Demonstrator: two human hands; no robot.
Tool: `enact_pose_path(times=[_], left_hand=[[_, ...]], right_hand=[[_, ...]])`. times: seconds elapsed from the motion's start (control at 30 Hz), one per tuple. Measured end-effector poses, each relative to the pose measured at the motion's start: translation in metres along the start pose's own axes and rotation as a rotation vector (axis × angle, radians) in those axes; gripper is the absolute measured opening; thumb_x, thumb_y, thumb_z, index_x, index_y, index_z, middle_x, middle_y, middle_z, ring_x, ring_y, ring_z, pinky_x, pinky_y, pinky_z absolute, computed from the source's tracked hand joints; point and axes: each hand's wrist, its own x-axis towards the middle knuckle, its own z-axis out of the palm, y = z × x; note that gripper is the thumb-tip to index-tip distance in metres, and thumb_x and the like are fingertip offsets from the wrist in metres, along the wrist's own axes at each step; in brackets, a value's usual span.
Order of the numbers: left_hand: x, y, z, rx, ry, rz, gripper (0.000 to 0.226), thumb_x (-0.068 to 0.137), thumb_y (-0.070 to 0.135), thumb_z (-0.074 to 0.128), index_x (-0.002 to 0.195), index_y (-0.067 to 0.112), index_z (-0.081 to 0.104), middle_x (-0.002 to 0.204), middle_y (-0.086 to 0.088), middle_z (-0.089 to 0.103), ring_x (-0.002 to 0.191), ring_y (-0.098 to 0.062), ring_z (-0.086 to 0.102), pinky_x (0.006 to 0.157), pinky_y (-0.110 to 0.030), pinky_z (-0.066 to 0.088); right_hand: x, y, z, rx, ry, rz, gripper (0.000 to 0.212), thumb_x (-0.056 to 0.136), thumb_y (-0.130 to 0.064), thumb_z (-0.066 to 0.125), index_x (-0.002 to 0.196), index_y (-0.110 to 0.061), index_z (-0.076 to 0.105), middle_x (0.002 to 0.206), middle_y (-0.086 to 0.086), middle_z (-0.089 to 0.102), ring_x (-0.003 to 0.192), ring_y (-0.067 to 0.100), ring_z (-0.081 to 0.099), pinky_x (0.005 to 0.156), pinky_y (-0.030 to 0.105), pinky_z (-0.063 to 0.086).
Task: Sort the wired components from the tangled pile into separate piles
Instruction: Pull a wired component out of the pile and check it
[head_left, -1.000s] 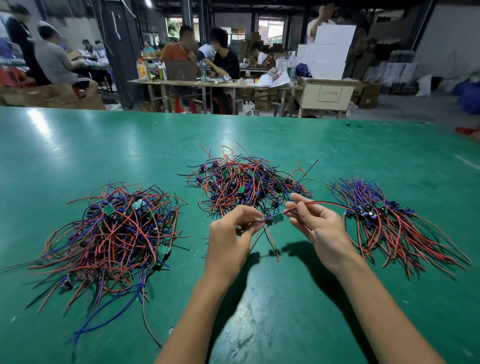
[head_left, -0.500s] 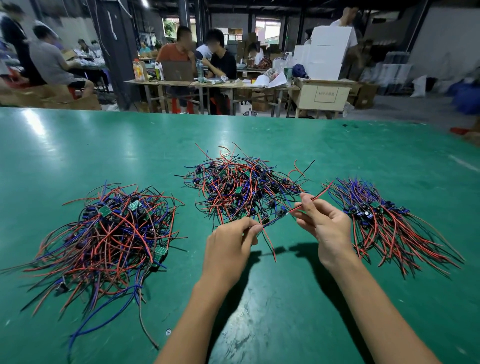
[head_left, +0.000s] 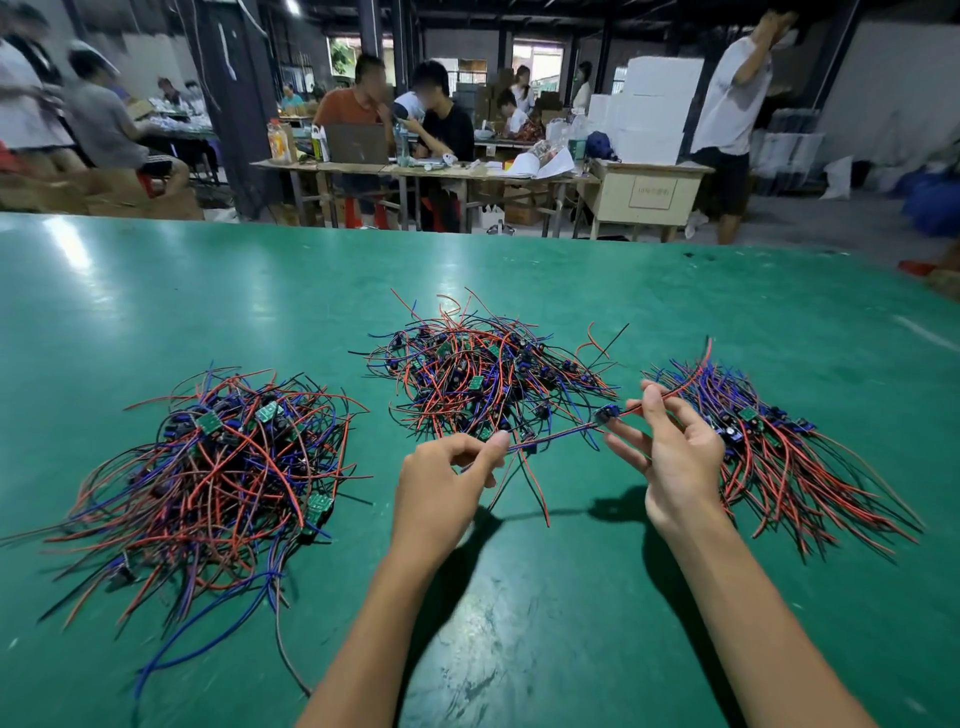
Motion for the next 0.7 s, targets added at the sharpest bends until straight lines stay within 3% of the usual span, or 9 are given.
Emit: enact_pose_path(times=[0.17,0.27,0.37,0.5,0.6,0.7], left_hand=[[0.002,0.000,-0.004,-0.123,0.073,-0.045,0.039,0.087,0.054,0.070,0.067,0.022,0.076,0.060,0.006,0.069,0.054,-0.005,0.057,0.061,-0.029,0.045],[0.000,0.001,-0.004,-0.192,0.104,-0.088,0.041,0.088,0.050,0.071,0.064,0.017,0.075,0.056,0.006,0.066,0.048,0.000,0.049,0.053,-0.017,0.036],[0.001,0.003,-0.008,-0.300,0.152,-0.158,0.044,0.090,0.048,0.068,0.069,0.010,0.075,0.055,0.006,0.063,0.044,-0.002,0.042,0.053,-0.024,0.034],[0.000,0.005,-0.008,-0.357,0.181,-0.226,0.057,0.099,0.056,0.050,0.071,0.012,0.074,0.059,0.001,0.065,0.048,-0.015,0.042,0.056,-0.029,0.032],[0.002,0.005,-0.008,-0.343,0.192,-0.250,0.057,0.103,0.054,0.042,0.074,0.017,0.075,0.057,0.001,0.065,0.043,-0.013,0.042,0.051,-0.027,0.034],[0.004,0.003,-0.005,-0.322,0.180,-0.246,0.052,0.104,0.046,0.045,0.072,0.017,0.074,0.058,0.001,0.064,0.044,-0.016,0.042,0.050,-0.027,0.032]], right_hand=[[-0.001,0.005,0.001,-0.004,-0.067,0.130,0.015,0.106,-0.024,0.052,0.100,-0.010,0.052,0.093,0.014,0.074,0.070,0.031,0.077,0.053,0.033,0.061],[-0.002,0.006,0.002,-0.003,-0.115,0.222,0.023,0.109,-0.023,0.044,0.097,-0.004,0.050,0.097,0.023,0.066,0.070,0.036,0.076,0.055,0.035,0.062],[0.001,0.005,0.001,0.089,-0.139,0.260,0.021,0.108,-0.015,0.046,0.094,0.000,0.050,0.098,0.027,0.065,0.072,0.037,0.076,0.058,0.033,0.062],[0.017,-0.007,0.006,0.200,-0.117,0.153,0.015,0.108,-0.009,0.042,0.097,0.000,0.048,0.104,0.029,0.065,0.076,0.033,0.077,0.065,0.034,0.064],[0.043,-0.033,0.012,0.359,-0.011,0.007,0.016,0.108,-0.003,0.039,0.094,-0.003,0.045,0.108,0.026,0.062,0.074,0.028,0.077,0.074,0.038,0.064],[0.066,-0.067,0.007,0.503,0.166,-0.076,0.013,0.106,-0.005,0.047,0.094,-0.002,0.045,0.122,0.032,0.059,0.098,0.038,0.072,0.090,0.042,0.060]])
